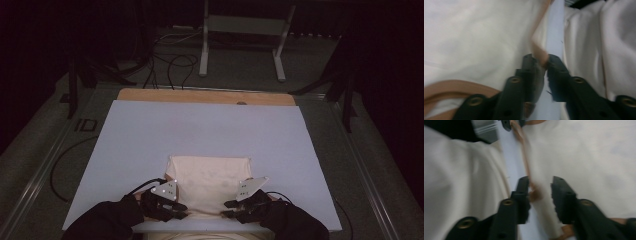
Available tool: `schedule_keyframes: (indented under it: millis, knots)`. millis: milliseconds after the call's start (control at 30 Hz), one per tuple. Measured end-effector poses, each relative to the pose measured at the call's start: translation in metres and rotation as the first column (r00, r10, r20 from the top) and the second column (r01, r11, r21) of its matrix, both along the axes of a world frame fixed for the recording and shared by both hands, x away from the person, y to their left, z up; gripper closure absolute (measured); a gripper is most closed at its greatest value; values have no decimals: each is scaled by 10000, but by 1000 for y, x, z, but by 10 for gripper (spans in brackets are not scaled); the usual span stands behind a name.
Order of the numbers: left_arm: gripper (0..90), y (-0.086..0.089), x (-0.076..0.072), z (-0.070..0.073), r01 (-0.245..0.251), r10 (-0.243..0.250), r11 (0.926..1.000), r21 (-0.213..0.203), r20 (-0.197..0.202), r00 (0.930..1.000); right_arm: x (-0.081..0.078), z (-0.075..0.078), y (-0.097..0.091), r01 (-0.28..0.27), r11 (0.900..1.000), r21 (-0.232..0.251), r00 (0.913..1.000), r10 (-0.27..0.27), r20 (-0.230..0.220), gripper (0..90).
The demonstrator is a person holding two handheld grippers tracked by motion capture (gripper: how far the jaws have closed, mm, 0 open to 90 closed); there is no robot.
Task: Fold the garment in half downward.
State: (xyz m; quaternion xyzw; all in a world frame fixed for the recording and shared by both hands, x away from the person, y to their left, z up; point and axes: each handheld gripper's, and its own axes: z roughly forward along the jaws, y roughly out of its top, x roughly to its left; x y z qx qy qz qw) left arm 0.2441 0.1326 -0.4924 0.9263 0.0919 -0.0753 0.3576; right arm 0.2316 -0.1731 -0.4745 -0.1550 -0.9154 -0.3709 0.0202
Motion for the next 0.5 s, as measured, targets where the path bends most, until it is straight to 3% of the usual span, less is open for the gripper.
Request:
schedule_keyframes:
  millis: [67,133,200,233,300,367,400,433,500]
  knots:
    - [590,0,-2,-1,0,0,10000,23,76,10000,-2,-2,0,-263,9996,-67,9996,263,32,573]
    - [476,0,-2,0,-221,223,9995,-207,61,9997,-1,-2,0,-130,9999,31,9998,130,123,515]
    - [464,0,-2,0,-221,223,9995,-207,61,9997,0,-1,-1,-82,9999,109,9999,81,59,485]
    - [366,1,-1,3,-244,241,9988,-426,-68,9997,2,-1,-2,34,9999,108,9998,-36,207,436]
    - [314,1,0,5,-388,386,9976,-566,-44,9992,5,0,-4,189,9994,291,9995,-196,255,380]
    - [227,2,1,6,-380,372,9973,-630,-134,9992,6,2,-5,347,9984,439,9993,-352,119,339]
    - [227,2,1,6,-380,372,9973,-630,-134,9992,6,3,-5,492,9971,584,9988,-488,-82,339]
    - [153,2,2,9,-453,467,9963,-726,176,9988,8,6,-7,545,9954,789,9983,-560,165,215]
    - [84,3,3,12,-690,721,9943,-809,366,9967,10,8,-9,652,9929,993,9970,-689,344,186]
